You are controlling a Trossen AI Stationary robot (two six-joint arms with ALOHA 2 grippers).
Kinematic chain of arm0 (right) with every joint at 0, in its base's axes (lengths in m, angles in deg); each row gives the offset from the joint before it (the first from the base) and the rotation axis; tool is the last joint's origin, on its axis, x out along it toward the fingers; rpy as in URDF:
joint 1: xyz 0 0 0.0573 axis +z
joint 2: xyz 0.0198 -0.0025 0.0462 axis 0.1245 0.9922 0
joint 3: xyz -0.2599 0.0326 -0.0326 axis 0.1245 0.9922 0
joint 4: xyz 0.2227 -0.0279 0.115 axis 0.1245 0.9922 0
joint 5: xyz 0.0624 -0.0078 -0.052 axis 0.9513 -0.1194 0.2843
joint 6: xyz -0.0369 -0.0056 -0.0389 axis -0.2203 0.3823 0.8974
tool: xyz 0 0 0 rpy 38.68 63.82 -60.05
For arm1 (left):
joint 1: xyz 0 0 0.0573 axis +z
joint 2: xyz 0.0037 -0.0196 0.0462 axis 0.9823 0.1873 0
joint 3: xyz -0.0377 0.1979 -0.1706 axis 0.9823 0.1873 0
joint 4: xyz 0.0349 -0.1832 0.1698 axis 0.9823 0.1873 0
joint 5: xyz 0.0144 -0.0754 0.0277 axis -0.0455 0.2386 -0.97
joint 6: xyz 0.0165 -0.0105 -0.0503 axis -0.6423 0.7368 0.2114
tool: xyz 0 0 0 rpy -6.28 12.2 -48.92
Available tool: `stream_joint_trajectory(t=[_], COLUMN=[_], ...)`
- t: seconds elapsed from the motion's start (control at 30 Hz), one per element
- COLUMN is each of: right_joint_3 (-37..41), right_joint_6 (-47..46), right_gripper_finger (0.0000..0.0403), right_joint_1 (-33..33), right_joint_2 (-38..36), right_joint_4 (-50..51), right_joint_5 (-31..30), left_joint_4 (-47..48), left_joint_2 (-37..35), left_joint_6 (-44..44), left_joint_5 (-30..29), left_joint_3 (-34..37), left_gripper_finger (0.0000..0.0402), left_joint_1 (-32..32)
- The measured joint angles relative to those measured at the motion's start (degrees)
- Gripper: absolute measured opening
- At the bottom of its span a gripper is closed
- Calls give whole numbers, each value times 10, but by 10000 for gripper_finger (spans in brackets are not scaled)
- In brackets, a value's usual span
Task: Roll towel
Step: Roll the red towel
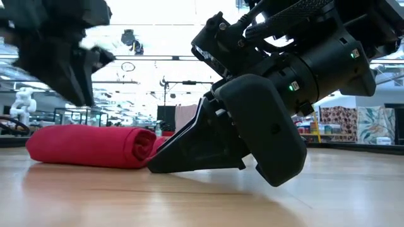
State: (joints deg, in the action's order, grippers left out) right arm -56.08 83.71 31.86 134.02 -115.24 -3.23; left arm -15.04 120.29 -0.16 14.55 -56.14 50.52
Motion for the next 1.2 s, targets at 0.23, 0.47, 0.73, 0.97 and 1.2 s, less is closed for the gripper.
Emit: stream_joint_trajectory(t=[0.23, 0.47, 0.73, 0.97, 1.2], right_joint_3=[0, 0, 0, 0, 1], right_joint_6=[-3, -5, -15, -16, -20], right_gripper_finger=[196, 196, 196, 196, 196], right_joint_1=[0, 1, 1, 2, 45], right_joint_2=[0, 0, 0, 0, -24], right_joint_4=[-2, -2, -3, -4, 23], right_joint_5=[0, 0, 1, -1, -92], left_joint_4=[-39, -59, -105, -105, -93], left_joint_2=[-6, 67, 141, 158, 158], left_joint_6=[47, 60, 45, 58, 80], left_joint_5=[12, -81, -104, -113, -112], left_joint_3=[0, 0, 0, -1, -1], left_gripper_finger=[134, 257, 301, 283, 237], left_joint_1=[-59, -119, -129, -129, -127])
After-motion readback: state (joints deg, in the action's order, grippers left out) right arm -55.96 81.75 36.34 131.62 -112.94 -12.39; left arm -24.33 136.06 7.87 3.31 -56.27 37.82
